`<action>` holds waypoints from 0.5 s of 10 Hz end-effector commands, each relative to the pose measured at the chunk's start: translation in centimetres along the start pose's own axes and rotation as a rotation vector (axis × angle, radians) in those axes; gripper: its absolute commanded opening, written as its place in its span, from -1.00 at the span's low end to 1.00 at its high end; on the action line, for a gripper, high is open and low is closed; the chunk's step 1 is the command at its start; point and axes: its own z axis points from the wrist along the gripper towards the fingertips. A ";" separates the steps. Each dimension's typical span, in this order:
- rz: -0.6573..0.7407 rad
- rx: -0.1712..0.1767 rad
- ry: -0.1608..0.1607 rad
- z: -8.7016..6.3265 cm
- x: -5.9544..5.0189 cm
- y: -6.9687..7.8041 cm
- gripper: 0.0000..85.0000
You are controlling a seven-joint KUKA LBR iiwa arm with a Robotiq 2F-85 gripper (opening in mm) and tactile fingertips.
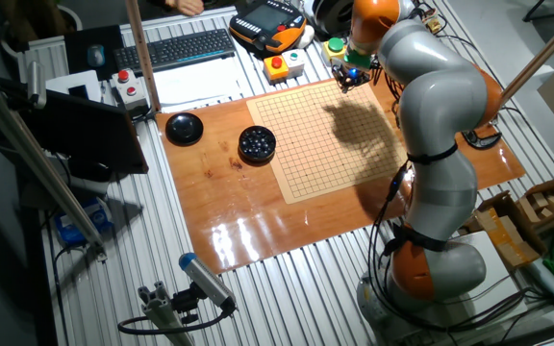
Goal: Play the first move as black on the 3-4 point in the upper right corner of the Go board
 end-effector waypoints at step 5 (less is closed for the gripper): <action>0.002 0.002 0.006 -0.1 0.4 -0.2 -0.98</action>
